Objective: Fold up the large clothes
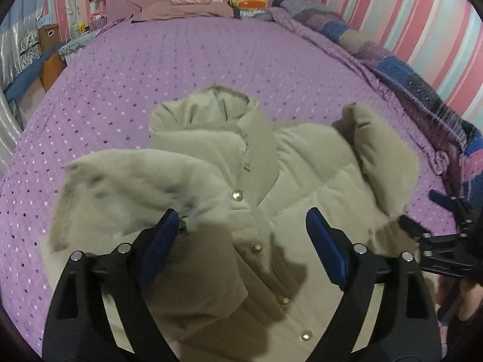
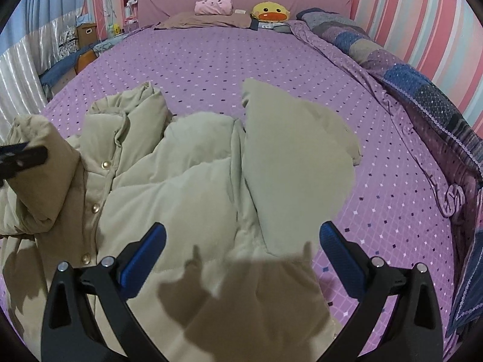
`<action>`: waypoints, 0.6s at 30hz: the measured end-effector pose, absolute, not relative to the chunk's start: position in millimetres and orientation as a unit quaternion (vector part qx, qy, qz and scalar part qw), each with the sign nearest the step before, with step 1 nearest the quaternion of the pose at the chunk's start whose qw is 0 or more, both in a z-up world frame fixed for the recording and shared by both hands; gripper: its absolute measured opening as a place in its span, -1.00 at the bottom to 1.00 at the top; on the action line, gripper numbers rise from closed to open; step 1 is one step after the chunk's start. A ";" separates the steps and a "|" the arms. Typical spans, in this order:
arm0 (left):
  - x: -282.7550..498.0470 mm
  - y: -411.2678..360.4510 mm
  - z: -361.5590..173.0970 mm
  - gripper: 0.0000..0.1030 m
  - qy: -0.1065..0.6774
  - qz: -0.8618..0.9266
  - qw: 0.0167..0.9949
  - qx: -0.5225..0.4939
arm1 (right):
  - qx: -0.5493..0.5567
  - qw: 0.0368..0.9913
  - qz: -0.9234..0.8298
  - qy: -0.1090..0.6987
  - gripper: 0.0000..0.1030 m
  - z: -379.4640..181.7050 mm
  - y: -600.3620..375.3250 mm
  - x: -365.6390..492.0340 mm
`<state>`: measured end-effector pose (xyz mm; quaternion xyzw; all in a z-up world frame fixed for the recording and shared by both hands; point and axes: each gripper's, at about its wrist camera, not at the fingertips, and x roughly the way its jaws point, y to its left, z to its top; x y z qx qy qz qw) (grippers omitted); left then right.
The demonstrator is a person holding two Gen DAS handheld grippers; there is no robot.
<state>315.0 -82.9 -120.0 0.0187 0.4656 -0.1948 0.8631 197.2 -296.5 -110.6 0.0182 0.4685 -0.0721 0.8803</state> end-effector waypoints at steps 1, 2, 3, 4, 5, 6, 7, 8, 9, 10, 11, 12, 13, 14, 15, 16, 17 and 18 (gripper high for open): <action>313.3 -81.1 -113.9 0.66 0.463 -0.198 0.864 0.014 | 0.018 0.881 -0.073 0.467 0.97 -108.3 -296.7 196.3; 309.6 -75.0 -104.3 0.66 0.457 -0.202 0.866 0.007 | 0.018 0.881 -0.073 0.467 0.97 -107.4 -297.0 195.8; 306.5 -70.9 -96.0 0.66 0.451 -0.202 0.869 0.003 | 0.017 0.881 -0.074 0.466 0.97 -105.9 -297.5 194.6; 303.0 -65.0 -87.3 0.67 0.444 -0.198 0.874 0.001 | 0.018 0.882 -0.075 0.466 0.97 -104.6 -297.7 193.7; 301.0 -61.8 -80.3 0.67 0.441 -0.196 0.876 -0.002 | 0.018 0.882 -0.075 0.466 0.97 -103.6 -297.7 193.0; 298.0 -55.4 -75.1 0.67 0.438 -0.196 0.877 -0.007 | 0.019 0.881 -0.073 0.466 0.97 -102.8 -297.7 192.7; 293.9 -47.0 -70.2 0.69 0.435 -0.191 0.880 -0.008 | 0.018 0.881 -0.071 0.467 0.97 -102.4 -296.5 193.0; 287.7 -35.6 -64.8 0.73 0.429 -0.176 0.886 -0.003 | 0.017 0.881 -0.069 0.468 0.97 -102.1 -295.7 193.8; 281.5 -24.5 -61.9 0.82 0.422 -0.158 0.893 0.003 | 0.015 0.881 -0.067 0.469 0.97 -101.5 -293.5 194.2; 274.6 -11.3 -60.4 0.88 0.416 -0.136 0.899 0.009 | 0.013 0.881 -0.064 0.468 0.97 -101.1 -290.2 195.0; 269.3 2.5 -58.4 0.89 0.413 -0.121 0.903 0.010 | 0.010 0.882 -0.060 0.468 0.97 -100.7 -285.2 196.1; 264.4 17.9 -59.5 0.89 0.414 -0.110 0.904 0.009 | 0.006 0.882 -0.056 0.468 0.97 -100.4 -280.0 197.0; 259.2 36.9 -63.3 0.89 0.419 -0.100 0.903 0.005 | 0.000 0.883 -0.050 0.468 0.97 -100.3 -271.8 198.7; 257.2 51.8 -66.9 0.89 0.423 -0.088 0.902 0.004 | -0.006 0.883 -0.046 0.468 0.97 -100.1 -265.8 199.7; 256.0 66.5 -73.5 0.89 0.430 -0.072 0.900 0.006 | -0.012 0.883 -0.041 0.468 0.97 -100.1 -259.1 201.0; 256.7 81.9 -82.9 0.89 0.441 -0.055 0.896 0.006 | -0.019 0.882 -0.035 0.469 0.97 -100.0 -251.5 202.7; 258.0 92.8 -90.4 0.89 0.450 -0.042 0.892 0.006 | -0.026 0.883 -0.027 0.469 0.97 -99.6 -242.2 204.6; 259.3 103.5 -98.4 0.88 0.461 -0.029 0.887 0.003 | -0.033 0.883 -0.020 0.468 0.97 -99.2 -234.1 206.2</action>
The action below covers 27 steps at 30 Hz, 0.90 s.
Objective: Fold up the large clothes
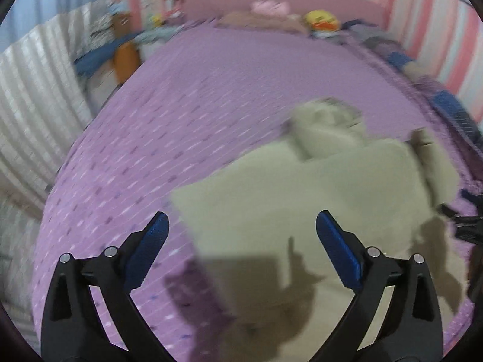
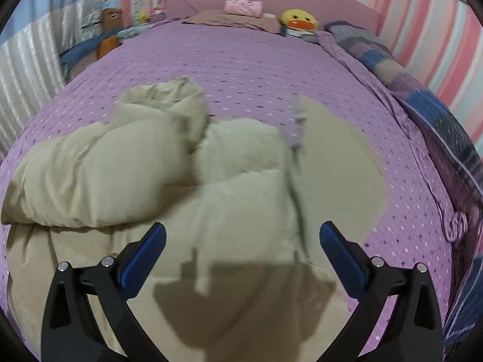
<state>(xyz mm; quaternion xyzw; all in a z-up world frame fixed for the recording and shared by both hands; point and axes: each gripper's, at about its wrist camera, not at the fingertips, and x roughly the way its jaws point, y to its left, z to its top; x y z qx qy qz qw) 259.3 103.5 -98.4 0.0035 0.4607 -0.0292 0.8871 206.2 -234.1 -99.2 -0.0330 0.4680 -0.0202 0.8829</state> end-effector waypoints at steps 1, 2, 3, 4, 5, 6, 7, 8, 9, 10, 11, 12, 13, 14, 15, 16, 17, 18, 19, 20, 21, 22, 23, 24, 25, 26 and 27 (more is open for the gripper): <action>260.2 112.4 -105.8 0.88 0.471 -0.021 0.882 -0.001 | -0.039 0.883 -0.013 0.469 0.97 -99.7 -226.7 208.1; 260.7 120.6 -113.0 0.88 0.480 -0.020 0.877 -0.010 | -0.042 0.881 -0.007 0.471 0.97 -101.2 -221.2 210.3; 260.7 126.0 -117.4 0.88 0.484 -0.022 0.875 -0.016 | -0.045 0.879 -0.004 0.474 0.97 -102.4 -218.2 212.0; 260.8 129.7 -119.3 0.88 0.485 -0.023 0.874 -0.018 | -0.046 0.876 0.001 0.480 0.97 -105.5 -213.7 216.5; 261.5 129.9 -122.6 0.88 0.487 -0.024 0.873 -0.016 | -0.045 0.875 0.005 0.483 0.97 -106.8 -212.4 219.5; 262.8 128.0 -126.2 0.88 0.489 -0.026 0.872 -0.014 | -0.039 0.872 0.011 0.487 0.97 -108.1 -211.3 225.1; 264.4 125.5 -128.9 0.88 0.491 -0.026 0.871 -0.012 | -0.031 0.871 0.018 0.490 0.97 -108.3 -211.2 229.1; 266.8 123.9 -133.7 0.88 0.496 -0.026 0.868 -0.009 | -0.016 0.870 0.032 0.492 0.97 -108.2 -212.0 236.9; 269.3 120.6 -138.5 0.87 0.500 -0.025 0.866 -0.004 | -0.005 0.869 0.044 0.493 0.97 -108.3 -213.3 244.7; 271.4 115.5 -143.5 0.87 0.503 -0.024 0.864 0.001 | 0.003 0.868 0.054 0.493 0.97 -109.5 -214.3 252.3; 271.4 109.0 -148.2 0.87 0.504 -0.025 0.863 0.004 | 0.010 0.867 0.063 0.495 0.97 -112.1 -214.3 261.5; 270.8 107.3 -151.6 0.87 0.505 -0.027 0.862 0.006 | 0.019 0.864 0.073 0.498 0.95 -114.9 -214.8 269.5; 270.5 102.9 -155.0 0.87 0.506 -0.029 0.862 0.009 | 0.032 0.861 0.087 0.500 0.91 -118.2 -214.6 276.5; 270.0 96.3 -157.5 0.87 0.506 -0.030 0.862 0.015 | 0.043 0.859 0.097 0.501 0.64 -121.3 -215.4 281.5; 270.1 93.8 -158.6 0.87 0.506 -0.030 0.862 0.019 | 0.055 0.856 0.108 0.502 0.18 -123.8 -214.3 285.6; 270.6 91.6 -160.2 0.87 0.508 -0.029 0.861 0.023 | 0.081 0.848 0.132 0.507 -0.03 -127.3 -214.4 289.0; 271.9 90.3 -161.2 0.87 0.510 -0.028 0.859 0.024 | 0.096 0.842 0.144 0.510 -0.33 -129.0 -213.0 289.3; 272.5 89.5 -161.8 0.86 0.512 -0.027 0.858 0.024 | 0.102 0.841 0.149 0.510 -0.71 -128.6 -210.7 287.5; 273.2 88.8 -161.5 0.84 0.512 -0.027 0.858 0.024 | 0.104 0.844 0.155 0.503 -0.76 -120.2 -207.8 282.6; 273.4 87.3 -160.5 0.83 0.511 -0.027 0.859 0.025 | 0.098 0.853 0.151 0.490 -0.79 -107.7 -206.4 276.3; 273.4 86.2 -158.9 0.81 0.510 -0.027 0.859 0.027 | 0.092 0.863 0.142 0.476 -0.80 -93.4 -206.9 270.7; 274.3 84.5 -157.8 0.81 0.509 -0.026 0.860 0.030 | 0.083 0.877 0.122 0.457 -0.80 -72.2 -208.2 261.5; 274.2 81.9 -155.9 0.81 0.508 -0.030 0.860 0.033 | 0.070 0.887 0.103 0.445 -0.80 -57.5 -209.6 255.5; 274.4 79.3 -154.9 0.82 0.507 -0.032 0.861 0.035 | 0.043 0.898 0.079 0.430 -0.80 -40.2 -209.1 247.8; 274.1 75.8 -154.3 0.82 0.506 -0.037 0.861 0.038 | 0.006 0.906 0.053 0.419 -0.80 -26.7 -205.7 240.1; 274.7 73.3 -154.9 0.82 0.506 -0.037 0.861 0.041 | -0.062 0.905 0.017 0.420 -0.80 -18.2 -197.3 234.8; 275.1 71.0 -155.7 0.82 0.506 -0.036 0.861 0.045 | -0.085 0.899 0.010 0.429 -0.78 -18.2 -194.8 233.7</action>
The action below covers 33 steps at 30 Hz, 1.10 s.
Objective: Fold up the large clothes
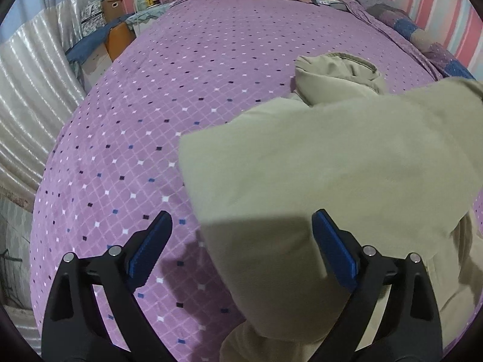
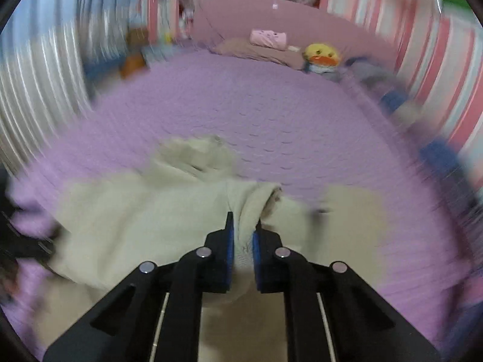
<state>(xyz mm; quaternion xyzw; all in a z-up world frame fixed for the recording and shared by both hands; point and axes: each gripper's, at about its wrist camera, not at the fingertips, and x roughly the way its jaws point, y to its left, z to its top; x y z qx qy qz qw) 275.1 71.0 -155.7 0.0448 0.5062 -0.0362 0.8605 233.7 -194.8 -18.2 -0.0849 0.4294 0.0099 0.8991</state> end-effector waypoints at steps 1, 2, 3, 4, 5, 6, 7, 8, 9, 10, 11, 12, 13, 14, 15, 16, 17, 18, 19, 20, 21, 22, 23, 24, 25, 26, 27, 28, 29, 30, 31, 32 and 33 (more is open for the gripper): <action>276.5 68.3 -158.7 0.82 0.509 -0.033 0.859 0.049 | -0.089 0.890 0.019 0.447 -0.74 -22.5 -196.4 232.9; 277.5 67.3 -161.0 0.82 0.513 -0.031 0.857 0.051 | -0.081 0.884 0.027 0.459 -0.64 -26.8 -200.4 232.5; 278.4 66.3 -164.0 0.81 0.516 -0.028 0.854 0.051 | -0.070 0.878 0.036 0.473 -0.49 -33.5 -207.9 231.6; 279.7 65.3 -167.8 0.81 0.521 -0.027 0.851 0.051 | -0.057 0.873 0.033 0.483 -0.38 -40.6 -221.6 229.4; 279.2 64.9 -169.5 0.81 0.523 -0.028 0.850 0.050 | -0.042 0.873 0.029 0.486 -0.12 -43.4 -232.9 227.6; 278.8 64.1 -169.8 0.81 0.524 -0.028 0.850 0.049 | -0.014 0.871 0.027 0.490 0.06 -46.6 -249.1 224.8; 277.9 62.0 -168.8 0.81 0.523 -0.029 0.850 0.053 | 0.015 0.869 0.027 0.493 0.08 -49.6 -265.4 223.5; 277.5 60.1 -167.7 0.81 0.522 -0.031 0.851 0.056 | 0.052 0.864 0.027 0.500 0.08 -56.4 -286.1 224.8; 277.2 56.7 -165.9 0.81 0.519 -0.033 0.852 0.062 | 0.072 0.860 0.024 0.505 0.08 -61.2 -299.1 225.2; 277.5 53.0 -164.3 0.81 0.517 -0.034 0.852 0.068 | 0.084 0.856 0.016 0.511 0.08 -69.4 -309.4 225.5; 277.7 49.8 -162.9 0.81 0.516 -0.035 0.853 0.073 | 0.095 0.851 0.011 0.517 0.08 -79.9 -320.3 225.7; 278.1 46.9 -161.6 0.81 0.515 -0.035 0.853 0.076 | 0.104 0.847 0.011 0.521 0.08 -87.3 -326.4 225.9; 278.9 43.4 -160.9 0.81 0.515 -0.036 0.852 0.080 | 0.112 0.844 0.014 0.524 0.08 -96.2 -331.5 226.3; 279.3 41.4 -161.3 0.81 0.517 -0.036 0.851 0.083 | 0.123 0.840 0.027 0.528 0.08 -106.9 -335.4 225.9; 280.3 39.8 -162.8 0.81 0.519 -0.035 0.850 0.086 | 0.131 0.837 0.038 0.529 0.07 -117.3 -336.4 225.6; 281.5 38.9 -163.9 0.81 0.521 -0.034 0.848 0.089 | 0.137 0.833 0.050 0.534 0.07 -130.7 -337.2 228.0; 282.7 37.8 -166.5 0.81 0.525 -0.032 0.846 0.093 | 0.137 0.831 0.057 0.536 0.05 -137.6 -338.9 231.4; 283.3 37.5 -168.4 0.81 0.527 -0.030 0.844 0.095 | 0.127 0.833 0.068 0.534 0.05 -144.6 -334.2 233.8; 283.4 37.7 -169.3 0.81 0.529 -0.030 0.843 0.094 | 0.107 0.839 0.074 0.529 0.04 -149.1 -327.2 235.7; 283.6 38.8 -170.5 0.81 0.531 -0.030 0.842 0.091 | 0.088 0.843 0.079 0.525 0.03 -151.0 -319.9 235.5; 283.9 39.2 -171.2 0.81 0.532 -0.030 0.841 0.089 | 0.068 0.848 0.089 0.519 -0.06 -151.9 -310.2 235.8; 284.5 40.2 -171.5 0.81 0.534 -0.029 0.840 0.086 | 0.059 0.851 0.098 0.513 -0.13 -151.7 -305.9 236.1; 284.8 40.8 -172.0 0.81 0.535 -0.029 0.840 0.086 | 0.053 0.855 0.111 0.503 -0.16 -148.2 -298.9 232.6; 285.1 41.0 -172.3 0.82 0.536 -0.028 0.839 0.088 | 0.052 0.860 0.120 0.493 -0.16 -145.7 -294.5 230.3; 285.0 40.6 -172.5 0.82 0.536 -0.028 0.839 0.091 | 0.058 0.863 0.131 0.485 -0.16 -141.6 -291.4 227.4; 285.1 40.2 -173.4 0.82 0.536 -0.027 0.838 0.094 | 0.075 0.858 0.148 0.485 -0.16 -140.0 -289.3 228.8; 285.7 39.6 -174.2 0.83 0.537 -0.026 0.838 0.097 | 0.092 0.848 0.160 0.497 -0.16 -143.4 -286.6 232.6; 286.2 39.1 -175.0 0.83 0.537 -0.025 0.837 0.100 | 0.097 0.842 0.165 0.504 -0.16 -147.3 -283.6 235.6; 286.4 38.9 -175.4 0.83 0.537 -0.025 0.838 0.100 | 0.097 0.835 0.169 0.514 -0.16 -154.3 -277.5 239.1; 286.5 38.9 -175.8 0.83 0.537 -0.024 0.837 0.100 | 0.095 0.831 0.170 0.521 -0.16 -157.4 -274.6 240.8; 286.3 39.1 -175.9 0.83 0.537 -0.024 0.837 0.100 | 0.096 0.826 0.170 0.529 -0.16 -162.0 -268.6 243.9; 285.8 39.3 -176.3 0.83 0.537 -0.023 0.837 0.100 | 0.105 0.822 0.172 0.532 -0.16 -164.6 -267.2 244.2; 284.9 39.8 -176.6 0.83 0.537 -0.023 0.837 0.100 | 0.115 0.820 0.174 0.532 -0.16 -165.5 -266.7 247.2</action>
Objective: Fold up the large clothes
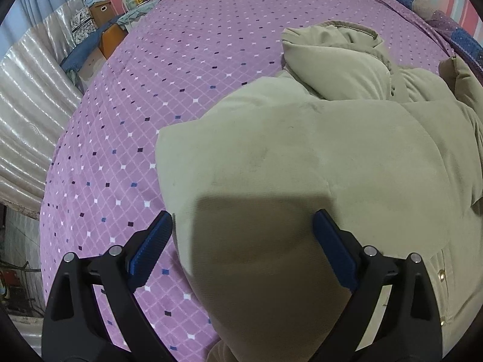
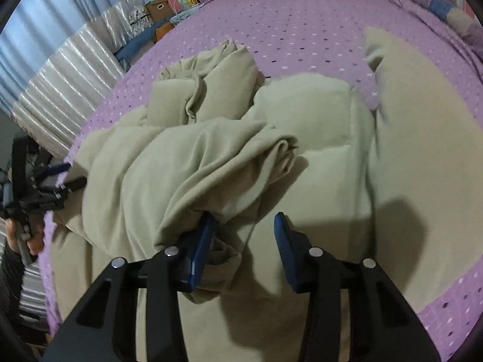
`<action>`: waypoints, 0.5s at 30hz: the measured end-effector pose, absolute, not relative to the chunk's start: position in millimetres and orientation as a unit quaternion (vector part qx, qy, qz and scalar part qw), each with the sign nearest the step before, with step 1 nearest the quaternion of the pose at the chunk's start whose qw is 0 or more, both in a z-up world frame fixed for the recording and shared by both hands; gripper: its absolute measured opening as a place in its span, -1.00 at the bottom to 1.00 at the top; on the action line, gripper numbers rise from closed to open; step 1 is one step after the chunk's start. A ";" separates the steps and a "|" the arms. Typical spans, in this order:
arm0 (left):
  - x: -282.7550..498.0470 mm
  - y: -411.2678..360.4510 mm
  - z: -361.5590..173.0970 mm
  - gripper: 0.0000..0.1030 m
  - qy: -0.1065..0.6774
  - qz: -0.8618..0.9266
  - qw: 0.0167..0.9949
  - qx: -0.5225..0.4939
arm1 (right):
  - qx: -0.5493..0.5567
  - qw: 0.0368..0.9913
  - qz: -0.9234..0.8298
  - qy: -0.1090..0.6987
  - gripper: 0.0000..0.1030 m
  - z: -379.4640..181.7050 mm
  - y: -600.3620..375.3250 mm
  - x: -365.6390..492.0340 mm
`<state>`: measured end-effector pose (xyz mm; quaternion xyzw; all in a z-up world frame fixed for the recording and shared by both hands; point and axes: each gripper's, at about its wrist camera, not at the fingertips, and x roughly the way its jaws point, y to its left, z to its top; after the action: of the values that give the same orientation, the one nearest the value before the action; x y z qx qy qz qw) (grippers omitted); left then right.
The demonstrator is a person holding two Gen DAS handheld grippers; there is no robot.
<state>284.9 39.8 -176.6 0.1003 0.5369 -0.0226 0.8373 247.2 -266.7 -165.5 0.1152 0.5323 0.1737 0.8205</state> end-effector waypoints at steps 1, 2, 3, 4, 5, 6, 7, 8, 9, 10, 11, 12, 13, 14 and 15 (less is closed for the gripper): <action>284.0 40.7 -177.2 0.83 0.537 -0.023 0.837 0.100 | 0.128 0.818 0.177 0.532 -0.16 -164.7 -267.2 247.6; 283.8 41.3 -178.2 0.83 0.537 -0.023 0.837 0.100 | 0.143 0.811 0.180 0.538 -0.16 -165.8 -266.9 248.9; 283.6 41.9 -179.3 0.84 0.538 -0.023 0.837 0.099 | 0.143 0.806 0.175 0.548 -0.16 -168.4 -265.3 248.0; 283.7 42.6 -180.8 0.84 0.539 -0.024 0.836 0.097 | 0.146 0.796 0.169 0.563 -0.16 -174.2 -262.5 247.8; 284.1 42.7 -181.8 0.84 0.540 -0.024 0.836 0.096 | 0.153 0.786 0.172 0.574 -0.18 -181.3 -260.6 247.4; 284.0 42.9 -182.6 0.85 0.540 -0.022 0.836 0.095 | 0.157 0.775 0.181 0.585 -0.42 -187.0 -255.4 247.7; 283.7 42.8 -183.0 0.85 0.540 -0.021 0.836 0.094 | 0.155 0.770 0.187 0.590 -0.49 -189.4 -249.6 246.8; 282.8 42.4 -183.3 0.85 0.540 -0.021 0.836 0.094 | 0.134 0.773 0.180 0.594 -0.55 -188.1 -242.1 245.1; 281.9 42.4 -183.2 0.85 0.539 -0.020 0.837 0.094 | 0.115 0.777 0.173 0.595 -0.62 -185.6 -237.1 244.3; 280.9 42.1 -183.1 0.85 0.538 -0.020 0.837 0.096 | 0.090 0.782 0.160 0.596 -0.68 -181.2 -232.8 244.5; 279.9 42.2 -182.9 0.85 0.538 -0.021 0.837 0.099 | 0.071 0.788 0.146 0.594 -0.88 -176.7 -232.0 244.2; 279.4 42.2 -182.5 0.85 0.537 -0.022 0.837 0.101 | 0.034 0.803 0.114 0.584 -0.98 -167.4 -231.7 243.6; 279.4 42.1 -182.1 0.85 0.537 -0.023 0.837 0.101 | -0.002 0.818 0.082 0.570 -0.98 -156.0 -233.6 241.7; 279.1 42.5 -180.8 0.85 0.537 -0.024 0.837 0.102 | -0.014 0.827 0.066 0.559 -0.98 -142.6 -238.4 238.9; 279.4 42.0 -180.7 0.85 0.536 -0.022 0.838 0.105 | -0.029 0.830 0.049 0.555 -1.00 -133.1 -241.6 236.1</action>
<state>279.4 42.0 -180.7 0.1048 0.5355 -0.0219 0.8377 236.1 -241.6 -133.1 -0.0286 0.5553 0.0494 0.8297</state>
